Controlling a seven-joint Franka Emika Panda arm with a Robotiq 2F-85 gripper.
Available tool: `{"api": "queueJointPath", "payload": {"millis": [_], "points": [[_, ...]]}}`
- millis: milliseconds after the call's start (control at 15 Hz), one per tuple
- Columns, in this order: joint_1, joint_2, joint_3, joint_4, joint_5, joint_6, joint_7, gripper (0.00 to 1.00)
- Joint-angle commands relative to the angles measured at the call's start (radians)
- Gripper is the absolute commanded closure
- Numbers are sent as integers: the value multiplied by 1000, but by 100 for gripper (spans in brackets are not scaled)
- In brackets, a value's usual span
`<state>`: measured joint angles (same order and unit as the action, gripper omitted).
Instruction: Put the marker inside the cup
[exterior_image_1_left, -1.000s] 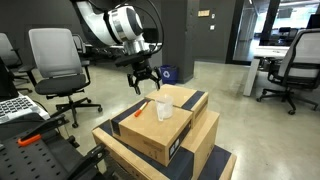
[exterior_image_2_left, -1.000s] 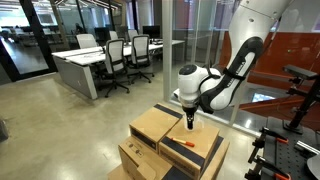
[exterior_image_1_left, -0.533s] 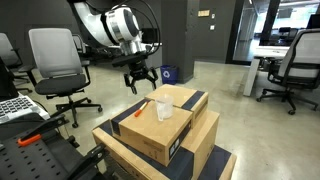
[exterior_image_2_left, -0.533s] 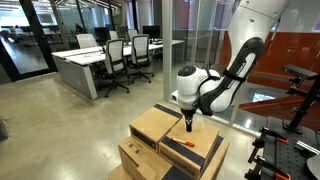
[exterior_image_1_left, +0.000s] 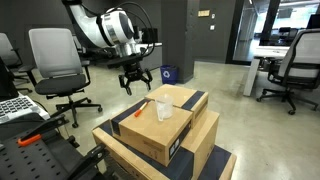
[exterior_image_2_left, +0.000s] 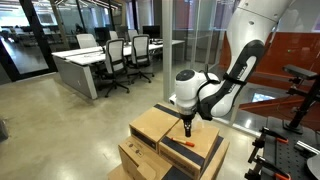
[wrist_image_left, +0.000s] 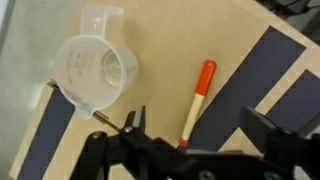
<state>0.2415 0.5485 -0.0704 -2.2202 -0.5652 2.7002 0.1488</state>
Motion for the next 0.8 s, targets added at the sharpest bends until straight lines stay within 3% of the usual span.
{"api": "queueJointPath", "payload": {"millis": [0,733], "points": [[15,27,-2,29,14,4,-12,0],[38,42,-3,39,12,-1,-18,0]]}}
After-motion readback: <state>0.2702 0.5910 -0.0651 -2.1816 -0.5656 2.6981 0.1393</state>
